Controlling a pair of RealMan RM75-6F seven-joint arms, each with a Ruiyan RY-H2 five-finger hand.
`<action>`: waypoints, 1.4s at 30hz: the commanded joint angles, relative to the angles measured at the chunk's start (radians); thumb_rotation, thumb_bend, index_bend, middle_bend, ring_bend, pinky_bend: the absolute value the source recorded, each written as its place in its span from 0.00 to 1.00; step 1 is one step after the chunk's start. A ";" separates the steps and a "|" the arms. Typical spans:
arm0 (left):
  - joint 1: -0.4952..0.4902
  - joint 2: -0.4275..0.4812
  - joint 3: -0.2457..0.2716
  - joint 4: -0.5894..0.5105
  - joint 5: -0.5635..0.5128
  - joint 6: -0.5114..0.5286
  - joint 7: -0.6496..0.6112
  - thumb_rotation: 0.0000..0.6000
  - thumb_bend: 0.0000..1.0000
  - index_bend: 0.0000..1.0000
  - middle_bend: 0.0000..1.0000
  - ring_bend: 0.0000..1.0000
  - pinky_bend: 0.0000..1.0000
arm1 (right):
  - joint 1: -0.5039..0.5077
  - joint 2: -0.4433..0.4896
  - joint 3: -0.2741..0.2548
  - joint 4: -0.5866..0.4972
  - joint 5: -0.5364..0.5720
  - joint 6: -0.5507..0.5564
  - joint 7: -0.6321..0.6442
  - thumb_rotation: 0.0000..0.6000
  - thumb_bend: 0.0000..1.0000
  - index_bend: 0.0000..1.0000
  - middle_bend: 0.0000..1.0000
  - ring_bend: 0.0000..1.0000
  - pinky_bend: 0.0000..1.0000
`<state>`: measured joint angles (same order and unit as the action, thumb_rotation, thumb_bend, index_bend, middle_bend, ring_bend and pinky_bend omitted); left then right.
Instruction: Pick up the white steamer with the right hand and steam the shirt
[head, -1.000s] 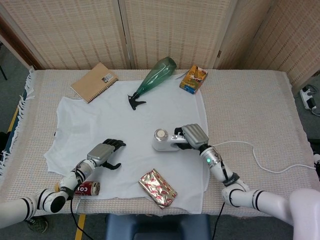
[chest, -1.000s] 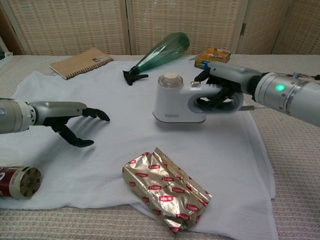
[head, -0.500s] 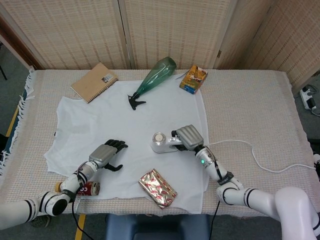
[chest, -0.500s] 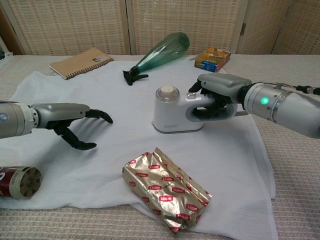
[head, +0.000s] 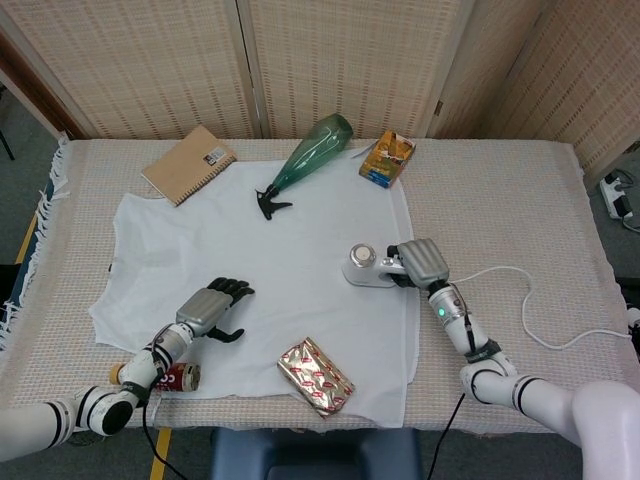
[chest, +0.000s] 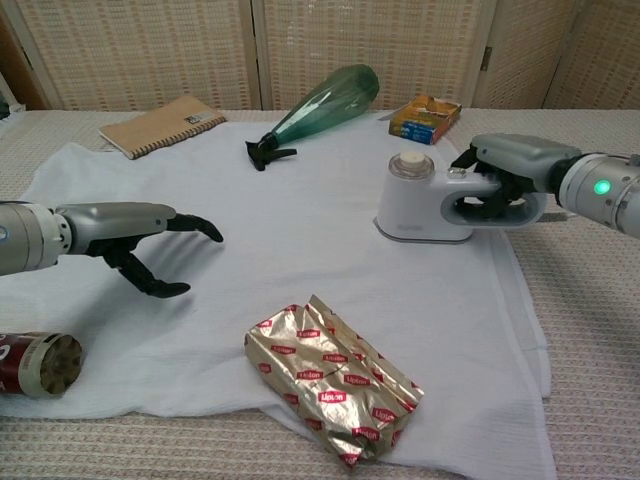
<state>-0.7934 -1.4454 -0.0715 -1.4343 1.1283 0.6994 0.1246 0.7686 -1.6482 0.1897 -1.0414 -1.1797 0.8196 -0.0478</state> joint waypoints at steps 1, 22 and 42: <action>0.003 0.001 0.000 -0.005 0.002 0.011 0.003 0.72 0.39 0.16 0.10 0.00 0.00 | -0.015 0.035 0.017 -0.058 -0.033 0.041 0.059 1.00 0.71 0.82 0.89 0.80 0.88; 0.012 -0.008 0.003 -0.013 -0.007 0.048 0.037 0.72 0.39 0.18 0.09 0.00 0.00 | 0.092 -0.099 0.002 -0.066 -0.127 0.000 0.057 1.00 0.71 0.82 0.89 0.80 0.88; 0.009 -0.020 0.002 -0.011 -0.016 0.048 0.049 0.73 0.39 0.19 0.09 0.00 0.00 | -0.065 0.119 -0.205 -0.293 -0.294 0.117 0.088 1.00 0.71 0.82 0.89 0.81 0.88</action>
<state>-0.7847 -1.4649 -0.0697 -1.4456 1.1123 0.7469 0.1734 0.7163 -1.5415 -0.0028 -1.3220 -1.4617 0.9240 0.0314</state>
